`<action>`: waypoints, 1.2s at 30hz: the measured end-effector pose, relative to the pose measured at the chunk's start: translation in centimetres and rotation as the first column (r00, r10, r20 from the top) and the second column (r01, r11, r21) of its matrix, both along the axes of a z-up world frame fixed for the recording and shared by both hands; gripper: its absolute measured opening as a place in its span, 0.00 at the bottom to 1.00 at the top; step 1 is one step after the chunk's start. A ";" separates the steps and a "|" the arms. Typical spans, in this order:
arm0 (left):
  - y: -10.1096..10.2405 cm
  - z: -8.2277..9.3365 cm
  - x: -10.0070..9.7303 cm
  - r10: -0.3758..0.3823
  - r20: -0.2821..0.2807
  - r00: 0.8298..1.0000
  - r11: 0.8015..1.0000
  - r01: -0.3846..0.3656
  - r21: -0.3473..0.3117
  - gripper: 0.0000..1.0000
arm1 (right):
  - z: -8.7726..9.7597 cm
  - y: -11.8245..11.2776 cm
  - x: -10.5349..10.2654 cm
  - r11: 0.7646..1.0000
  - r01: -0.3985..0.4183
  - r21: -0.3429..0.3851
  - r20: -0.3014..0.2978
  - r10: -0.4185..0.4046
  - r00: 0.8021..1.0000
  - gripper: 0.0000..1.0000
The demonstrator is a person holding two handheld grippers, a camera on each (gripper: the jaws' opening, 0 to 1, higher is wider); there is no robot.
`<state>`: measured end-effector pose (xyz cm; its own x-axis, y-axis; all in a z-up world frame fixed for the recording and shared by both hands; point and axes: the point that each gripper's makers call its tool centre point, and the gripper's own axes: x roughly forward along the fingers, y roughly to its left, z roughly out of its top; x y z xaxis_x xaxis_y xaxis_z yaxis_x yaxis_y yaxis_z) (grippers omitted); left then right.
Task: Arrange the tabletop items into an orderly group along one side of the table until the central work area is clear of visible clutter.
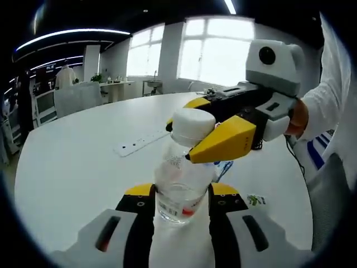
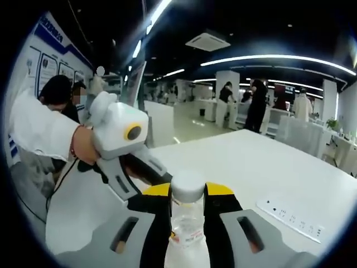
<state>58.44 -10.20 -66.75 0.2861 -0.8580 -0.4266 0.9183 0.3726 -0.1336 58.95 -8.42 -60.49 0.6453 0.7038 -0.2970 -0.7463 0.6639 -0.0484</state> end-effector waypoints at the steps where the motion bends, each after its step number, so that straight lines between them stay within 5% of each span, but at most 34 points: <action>1: 0.0 0.0 0.0 0.001 -0.004 1.000 1.000 -0.001 -0.003 0.37 | 0.0 0.0 0.0 1.000 0.001 -0.001 -0.002 -0.001 1.000 0.18; 36: 0.4 -0.6 -0.4 0.014 -0.026 1.000 0.999 -0.013 0.031 0.47 | 0.2 -0.8 -0.2 0.999 0.035 0.012 -0.031 -0.034 0.999 0.29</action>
